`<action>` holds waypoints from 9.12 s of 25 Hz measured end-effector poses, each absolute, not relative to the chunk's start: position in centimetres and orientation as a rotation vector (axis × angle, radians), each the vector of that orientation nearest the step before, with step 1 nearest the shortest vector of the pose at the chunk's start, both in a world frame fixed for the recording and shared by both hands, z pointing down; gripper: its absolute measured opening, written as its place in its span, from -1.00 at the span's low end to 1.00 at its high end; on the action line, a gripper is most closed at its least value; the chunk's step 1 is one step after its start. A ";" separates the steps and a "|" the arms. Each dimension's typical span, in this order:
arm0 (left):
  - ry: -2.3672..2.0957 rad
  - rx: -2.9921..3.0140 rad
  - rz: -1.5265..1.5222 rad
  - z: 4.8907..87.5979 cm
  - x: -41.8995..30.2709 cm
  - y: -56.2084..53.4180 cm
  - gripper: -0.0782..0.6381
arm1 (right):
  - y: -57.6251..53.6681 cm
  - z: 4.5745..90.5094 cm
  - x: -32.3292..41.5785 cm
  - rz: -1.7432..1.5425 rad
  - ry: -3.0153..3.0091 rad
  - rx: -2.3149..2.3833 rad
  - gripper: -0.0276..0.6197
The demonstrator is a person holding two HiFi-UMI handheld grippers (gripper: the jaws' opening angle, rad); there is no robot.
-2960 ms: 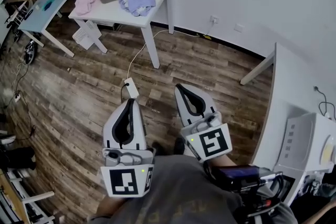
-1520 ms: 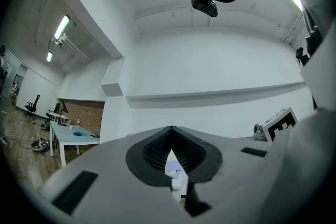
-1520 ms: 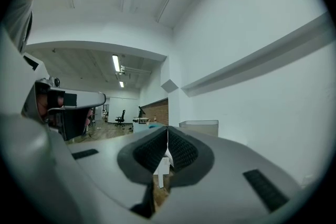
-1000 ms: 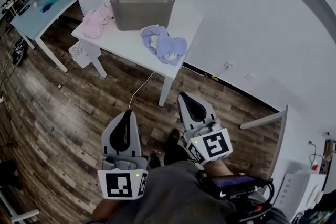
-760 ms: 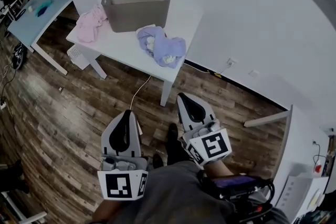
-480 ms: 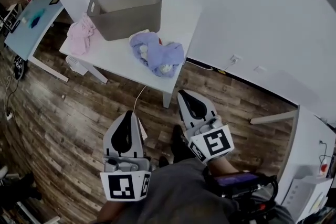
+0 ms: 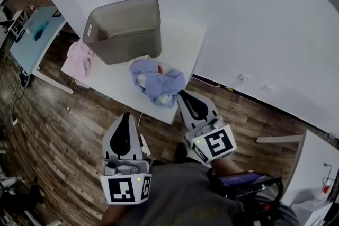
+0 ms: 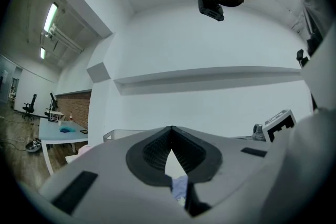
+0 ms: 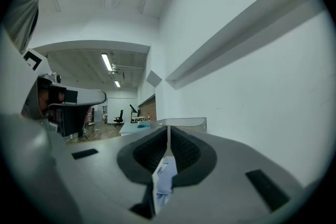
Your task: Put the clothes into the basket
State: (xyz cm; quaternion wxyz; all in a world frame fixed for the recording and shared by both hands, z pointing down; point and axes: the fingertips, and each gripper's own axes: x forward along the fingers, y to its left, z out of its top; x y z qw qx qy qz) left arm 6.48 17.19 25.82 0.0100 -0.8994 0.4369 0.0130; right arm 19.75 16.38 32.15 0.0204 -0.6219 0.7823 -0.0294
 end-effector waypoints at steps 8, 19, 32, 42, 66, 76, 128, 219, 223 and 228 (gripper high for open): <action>1.402 -2.834 -0.017 27.8 8.3 13.7 -0.76 | 12.9 34.5 20.7 -0.145 2.480 -1.886 -0.58; 1.344 -3.007 -0.114 33.6 9.3 5.4 -0.76 | 6.0 41.2 20.0 -0.361 2.569 -1.908 -0.03; 1.337 -3.142 -0.332 42.2 8.0 -1.3 -0.76 | 2.6 55.7 19.4 -0.797 2.800 -1.955 0.61; 1.336 -3.171 -0.395 44.9 8.4 -3.0 -0.76 | 2.0 60.1 18.8 -0.829 3.013 -2.067 0.41; 1.424 -2.952 -0.064 32.5 8.0 7.3 -0.76 | 7.7 46.3 18.7 -0.333 2.879 -2.071 -0.62; 1.413 -2.814 0.145 25.9 8.0 12.9 -0.76 | 10.6 36.9 19.6 0.051 2.803 -2.033 -0.63; 1.478 -2.779 0.248 22.8 3.3 -12.4 -0.76 | -16.2 19.2 19.8 0.533 2.548 -2.074 -0.62; 1.417 -2.970 0.193 27.5 4.3 -15.6 -0.76 | -16.9 32.0 20.1 -0.026 2.840 -2.251 -0.88; 1.396 -2.976 0.178 27.7 4.9 -15.2 -0.76 | -15.9 32.7 20.4 -0.044 2.828 -2.246 -0.88; 1.367 -2.967 0.156 27.9 5.8 -13.4 -0.76 | -13.7 33.0 20.6 -0.065 2.770 -2.200 -0.88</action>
